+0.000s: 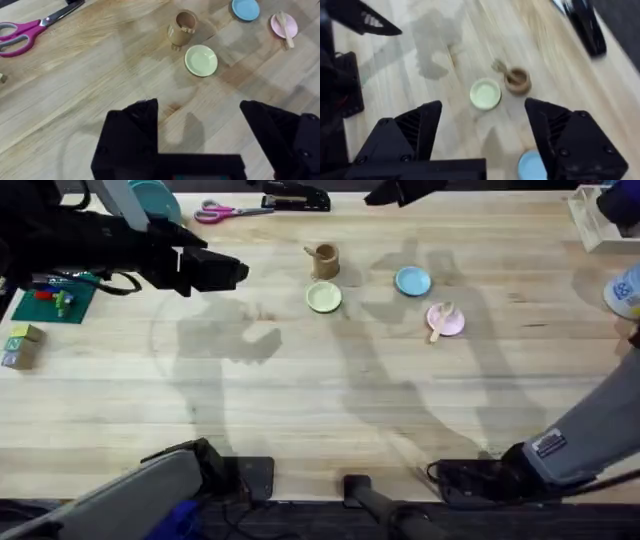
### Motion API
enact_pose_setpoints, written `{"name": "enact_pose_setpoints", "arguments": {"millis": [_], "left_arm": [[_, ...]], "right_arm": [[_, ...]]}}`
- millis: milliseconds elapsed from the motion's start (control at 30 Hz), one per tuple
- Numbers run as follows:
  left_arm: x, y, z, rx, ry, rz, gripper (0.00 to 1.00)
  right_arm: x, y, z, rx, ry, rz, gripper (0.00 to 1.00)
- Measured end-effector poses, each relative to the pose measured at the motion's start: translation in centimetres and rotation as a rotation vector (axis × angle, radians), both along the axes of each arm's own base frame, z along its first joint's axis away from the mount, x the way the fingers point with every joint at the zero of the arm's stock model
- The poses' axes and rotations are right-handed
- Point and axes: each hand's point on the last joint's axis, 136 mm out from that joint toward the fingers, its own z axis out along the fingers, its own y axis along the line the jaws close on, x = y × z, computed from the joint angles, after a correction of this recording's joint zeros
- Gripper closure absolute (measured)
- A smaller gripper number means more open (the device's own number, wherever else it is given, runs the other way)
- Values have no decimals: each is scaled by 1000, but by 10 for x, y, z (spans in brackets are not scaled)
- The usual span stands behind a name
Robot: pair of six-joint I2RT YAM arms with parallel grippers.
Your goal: Pick up a utensil and set it on the pink plate, then put the other utensil in the container.
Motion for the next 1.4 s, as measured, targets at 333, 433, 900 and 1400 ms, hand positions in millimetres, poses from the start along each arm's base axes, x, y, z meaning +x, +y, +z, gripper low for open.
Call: {"name": "enact_pose_setpoints", "arguments": {"millis": [333,433,900,1400], "left_arm": [[0,0,0,0,0,0,5],[0,0,0,0,0,0,5],[0,0,0,0,0,0,5],[0,0,0,0,0,0,5]], "right_arm": [[-1,-25,-20,-153,180,-310,3],[-2,-32,-32,-164,159,-364,3],[-66,-56,-78,-119,65,-460,4],[-72,-67,-85,-161,41,-501,4]]}}
